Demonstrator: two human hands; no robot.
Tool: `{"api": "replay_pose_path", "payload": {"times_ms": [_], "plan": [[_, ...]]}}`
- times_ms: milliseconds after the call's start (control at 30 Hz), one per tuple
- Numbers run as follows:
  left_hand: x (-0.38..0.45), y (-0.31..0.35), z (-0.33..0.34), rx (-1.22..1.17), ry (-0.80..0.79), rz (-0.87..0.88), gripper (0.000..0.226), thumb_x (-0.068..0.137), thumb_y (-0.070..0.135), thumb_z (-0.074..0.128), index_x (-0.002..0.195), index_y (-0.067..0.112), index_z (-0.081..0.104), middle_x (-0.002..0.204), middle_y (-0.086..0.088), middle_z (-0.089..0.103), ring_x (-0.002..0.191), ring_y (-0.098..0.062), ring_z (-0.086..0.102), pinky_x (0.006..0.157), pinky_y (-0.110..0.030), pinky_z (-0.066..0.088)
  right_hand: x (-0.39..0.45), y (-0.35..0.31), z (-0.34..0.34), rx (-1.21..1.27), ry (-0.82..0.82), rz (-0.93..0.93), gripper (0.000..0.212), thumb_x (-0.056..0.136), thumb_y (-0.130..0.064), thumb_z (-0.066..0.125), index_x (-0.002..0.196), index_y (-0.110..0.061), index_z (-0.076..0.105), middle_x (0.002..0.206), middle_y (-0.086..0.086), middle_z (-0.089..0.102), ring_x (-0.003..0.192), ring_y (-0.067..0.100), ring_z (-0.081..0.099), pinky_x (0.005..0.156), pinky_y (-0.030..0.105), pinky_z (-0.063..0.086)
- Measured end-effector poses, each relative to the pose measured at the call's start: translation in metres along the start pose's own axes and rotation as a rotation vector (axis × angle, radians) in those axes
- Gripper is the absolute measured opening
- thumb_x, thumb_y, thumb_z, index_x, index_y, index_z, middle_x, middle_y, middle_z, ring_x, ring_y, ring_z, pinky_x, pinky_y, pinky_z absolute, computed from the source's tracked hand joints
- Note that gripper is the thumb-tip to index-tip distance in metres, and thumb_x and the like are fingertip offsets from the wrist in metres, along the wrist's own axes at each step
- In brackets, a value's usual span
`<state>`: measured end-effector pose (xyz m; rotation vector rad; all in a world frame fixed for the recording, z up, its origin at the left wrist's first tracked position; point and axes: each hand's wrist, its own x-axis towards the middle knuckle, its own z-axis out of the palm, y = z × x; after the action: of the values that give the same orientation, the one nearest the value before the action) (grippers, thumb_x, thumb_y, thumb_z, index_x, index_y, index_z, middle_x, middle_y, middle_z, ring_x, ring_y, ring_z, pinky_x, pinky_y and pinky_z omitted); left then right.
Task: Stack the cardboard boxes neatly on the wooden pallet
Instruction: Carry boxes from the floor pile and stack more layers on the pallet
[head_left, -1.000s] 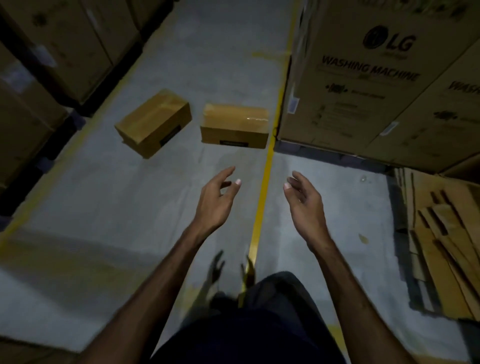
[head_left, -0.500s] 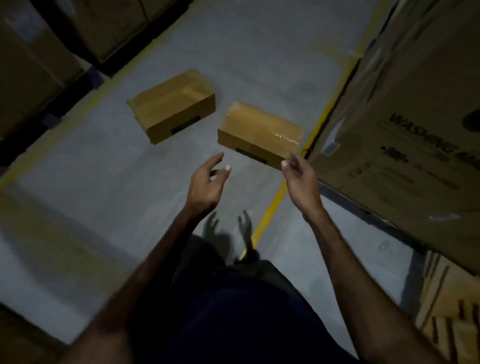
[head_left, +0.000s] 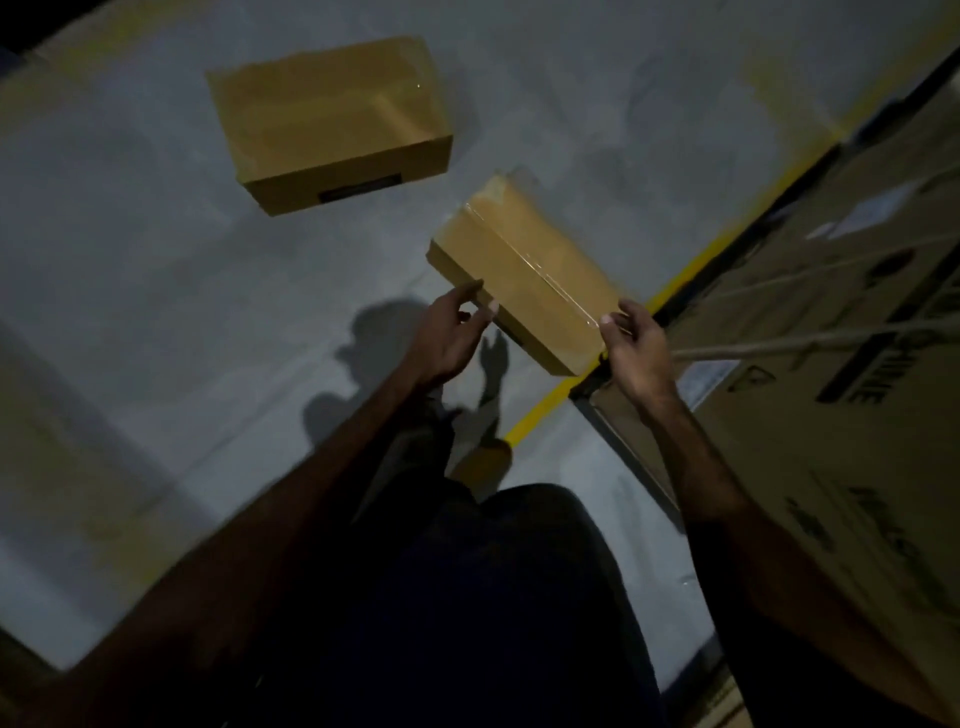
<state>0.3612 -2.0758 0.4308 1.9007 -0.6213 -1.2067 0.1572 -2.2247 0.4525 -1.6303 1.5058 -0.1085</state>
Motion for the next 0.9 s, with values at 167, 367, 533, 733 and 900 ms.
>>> {"api": "replay_pose_path", "payload": {"times_ms": [167, 367, 533, 733, 900], "plan": [[0.118, -0.001, 0.011, 0.057, 0.057, -0.14, 0.06, 0.105, 0.053, 0.057, 0.153, 0.016, 0.053, 0.151, -0.011, 0.059, 0.133, -0.028, 0.059, 0.107, -0.033, 0.045, 0.131, -0.004, 0.0, -0.14, -0.078, 0.075, 0.057, 0.104, -0.041, 0.061, 0.153, -0.013, 0.051, 0.145, 0.009, 0.062, 0.134, 0.026, 0.057, 0.113, 0.04, 0.044], [0.223, -0.072, 0.065, -0.084, 0.148, -0.305, 0.054, 0.107, 0.043, 0.059, 0.149, 0.011, 0.055, 0.146, -0.013, 0.061, 0.131, -0.028, 0.06, 0.098, -0.027, 0.047, 0.298, 0.037, 0.036, -0.343, -0.227, 0.026, 0.056, 0.104, -0.038, 0.062, 0.152, -0.012, 0.052, 0.145, 0.012, 0.062, 0.134, 0.03, 0.057, 0.109, 0.033, 0.041], [0.309, -0.178, 0.133, -0.356, 0.223, -0.548, 0.071, 0.102, 0.048, 0.065, 0.158, 0.01, 0.043, 0.145, -0.018, 0.061, 0.129, -0.036, 0.06, 0.111, -0.053, 0.049, 0.429, 0.106, 0.087, -0.537, -0.312, -0.006, 0.061, 0.105, -0.044, 0.059, 0.155, -0.012, 0.047, 0.151, 0.015, 0.057, 0.138, 0.034, 0.053, 0.114, 0.041, 0.042], [0.388, -0.263, 0.209, -0.607, 0.22, -0.673, 0.066, 0.105, 0.033, 0.063, 0.162, 0.018, 0.035, 0.155, -0.007, 0.047, 0.124, -0.036, 0.059, 0.088, -0.044, 0.055, 0.544, 0.176, 0.144, -0.656, -0.376, -0.056, 0.069, 0.106, -0.047, 0.055, 0.16, -0.009, 0.036, 0.162, 0.017, 0.042, 0.146, 0.039, 0.043, 0.119, 0.049, 0.038], [0.42, -0.257, 0.239, -0.931, 0.314, -0.718, 0.015, 0.103, 0.052, 0.057, 0.105, 0.04, 0.065, 0.094, 0.016, 0.069, 0.096, -0.023, 0.064, 0.1, -0.057, 0.05, 0.592, 0.204, 0.187, -0.579, -0.412, 0.021, 0.071, 0.103, -0.064, 0.048, 0.148, -0.01, 0.05, 0.148, 0.019, 0.055, 0.131, 0.04, 0.054, 0.112, 0.054, 0.045]]}}
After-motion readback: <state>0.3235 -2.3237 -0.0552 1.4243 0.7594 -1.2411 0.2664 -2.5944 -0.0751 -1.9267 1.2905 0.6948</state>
